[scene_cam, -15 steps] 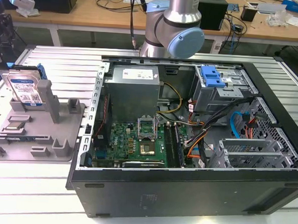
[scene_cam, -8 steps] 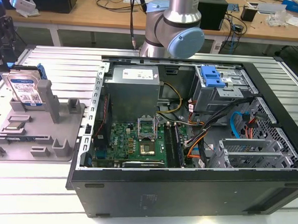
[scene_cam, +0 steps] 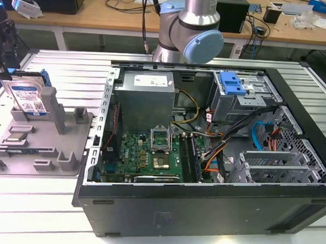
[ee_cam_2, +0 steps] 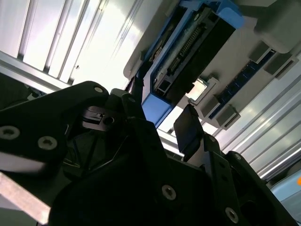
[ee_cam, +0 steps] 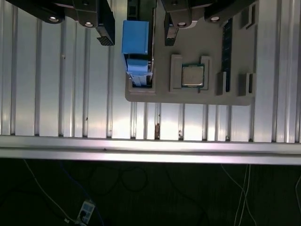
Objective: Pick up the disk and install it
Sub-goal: 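Pick up the disk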
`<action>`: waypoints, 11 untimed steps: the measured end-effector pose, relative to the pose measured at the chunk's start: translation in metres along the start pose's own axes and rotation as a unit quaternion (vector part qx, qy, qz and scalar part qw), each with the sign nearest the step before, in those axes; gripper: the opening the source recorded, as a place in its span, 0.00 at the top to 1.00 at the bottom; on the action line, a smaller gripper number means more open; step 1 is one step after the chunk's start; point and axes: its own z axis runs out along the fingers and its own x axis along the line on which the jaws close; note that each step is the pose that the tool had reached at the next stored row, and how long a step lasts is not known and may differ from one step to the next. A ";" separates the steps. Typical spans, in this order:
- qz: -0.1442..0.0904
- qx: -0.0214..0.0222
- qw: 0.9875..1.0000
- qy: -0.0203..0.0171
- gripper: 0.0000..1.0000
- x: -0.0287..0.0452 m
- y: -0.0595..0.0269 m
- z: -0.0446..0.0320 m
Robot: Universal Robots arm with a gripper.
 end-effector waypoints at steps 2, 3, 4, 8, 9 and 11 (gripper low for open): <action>0.000 0.000 1.000 0.000 0.46 -0.0001 -0.0001 0.0021; 0.000 0.000 1.000 0.000 0.46 -0.0001 -0.0001 0.0028; 0.000 0.000 1.000 0.000 0.46 -0.0002 -0.0002 0.0041; 0.000 0.000 1.000 0.000 0.46 -0.0009 -0.0003 0.0090; 0.000 0.000 1.000 0.000 0.46 -0.0010 -0.0004 0.0099; 0.000 0.000 1.000 0.000 0.46 -0.0011 -0.0004 0.0117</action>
